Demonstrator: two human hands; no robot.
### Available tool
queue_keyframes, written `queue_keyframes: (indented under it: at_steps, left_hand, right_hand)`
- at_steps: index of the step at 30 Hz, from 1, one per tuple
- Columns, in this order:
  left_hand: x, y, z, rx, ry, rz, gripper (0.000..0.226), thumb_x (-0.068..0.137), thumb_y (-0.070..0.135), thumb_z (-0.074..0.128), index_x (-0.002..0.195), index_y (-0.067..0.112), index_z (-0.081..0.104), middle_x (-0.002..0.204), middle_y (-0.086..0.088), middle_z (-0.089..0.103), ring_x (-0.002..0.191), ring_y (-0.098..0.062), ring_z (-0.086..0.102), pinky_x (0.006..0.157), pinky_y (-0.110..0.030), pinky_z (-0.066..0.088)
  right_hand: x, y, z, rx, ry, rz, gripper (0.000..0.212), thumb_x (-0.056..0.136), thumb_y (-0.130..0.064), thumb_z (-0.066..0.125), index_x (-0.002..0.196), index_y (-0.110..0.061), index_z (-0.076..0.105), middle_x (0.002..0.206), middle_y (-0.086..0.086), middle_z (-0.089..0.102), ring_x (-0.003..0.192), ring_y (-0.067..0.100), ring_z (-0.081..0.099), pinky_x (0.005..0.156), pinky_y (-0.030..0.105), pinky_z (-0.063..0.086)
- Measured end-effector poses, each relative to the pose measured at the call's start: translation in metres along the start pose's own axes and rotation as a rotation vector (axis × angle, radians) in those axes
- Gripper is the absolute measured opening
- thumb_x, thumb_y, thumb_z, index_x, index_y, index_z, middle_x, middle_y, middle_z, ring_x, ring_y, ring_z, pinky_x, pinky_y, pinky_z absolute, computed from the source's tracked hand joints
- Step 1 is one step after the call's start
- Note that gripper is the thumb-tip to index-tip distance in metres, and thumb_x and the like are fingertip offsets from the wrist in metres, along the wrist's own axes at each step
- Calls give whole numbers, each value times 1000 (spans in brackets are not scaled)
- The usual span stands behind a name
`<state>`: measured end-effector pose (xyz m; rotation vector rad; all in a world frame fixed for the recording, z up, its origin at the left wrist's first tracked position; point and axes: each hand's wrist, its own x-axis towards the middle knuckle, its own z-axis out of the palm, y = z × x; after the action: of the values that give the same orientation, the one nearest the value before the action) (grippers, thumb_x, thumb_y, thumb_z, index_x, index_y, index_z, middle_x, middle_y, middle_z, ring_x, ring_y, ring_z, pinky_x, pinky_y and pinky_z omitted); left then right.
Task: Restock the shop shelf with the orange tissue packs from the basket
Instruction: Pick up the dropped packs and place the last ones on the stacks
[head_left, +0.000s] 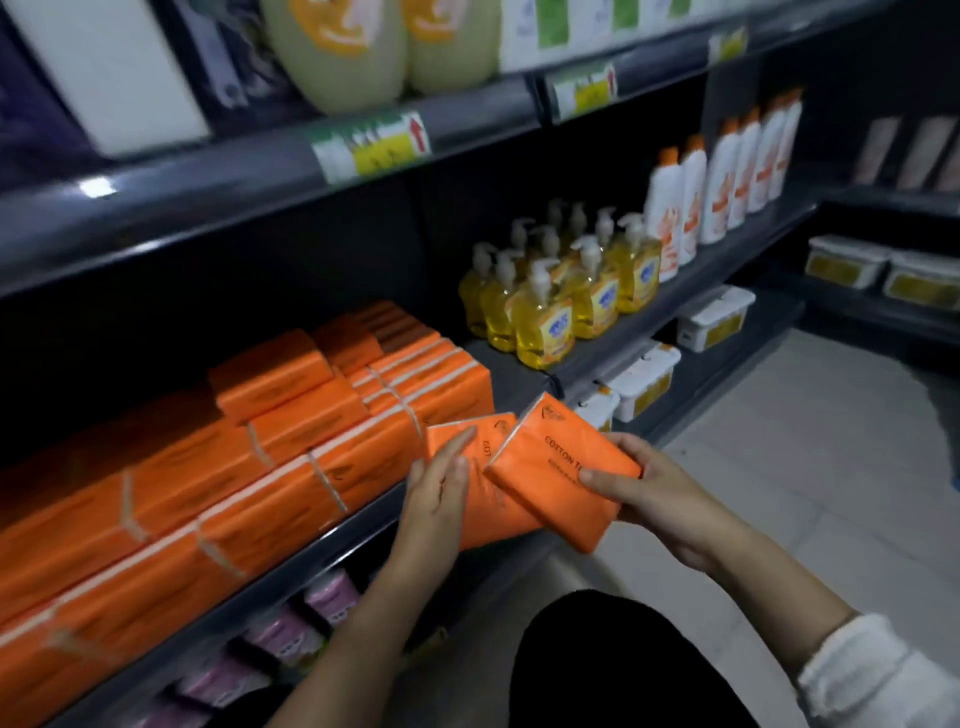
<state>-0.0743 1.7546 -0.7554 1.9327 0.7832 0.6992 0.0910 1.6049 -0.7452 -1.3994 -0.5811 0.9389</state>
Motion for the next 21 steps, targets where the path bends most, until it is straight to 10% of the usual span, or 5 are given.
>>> queue_keyframes:
  at_steps: [4,8,16,21]
  left_hand:
    - [-15,24,-28,-92,76,3,39,78,60,49,116,52,43,132,2,38,117,-1,37,79,9,23]
    - [-26,31,-50,-118,180,51,55,70,49,72,118,53,44,128,8,36,115,-2,43,82,-2,36]
    - [-39,24,-113,-188,514,78,52,80,28,73,119,52,46,123,12,38,108,19,41,75,6,32]
    - [-43,8,-151,-201,689,49,55,77,31,73,118,53,43,125,19,34,114,13,38,91,-8,33]
  right_hand:
    - [-7,-30,32,-56,-37,-122,46,66,-22,74,109,-18,58,101,4,68,85,13,68,68,26,53]
    - [-9,-50,64,-146,-81,-226,43,73,-14,74,112,-20,56,103,0,66,82,6,67,63,18,52]
    - [5,-57,145,-49,-173,-186,108,41,-56,87,134,-33,37,123,-2,58,106,16,62,87,42,54]
    - [19,-49,209,22,-200,-151,37,86,-10,61,116,-23,44,93,4,67,78,15,66,57,25,51]
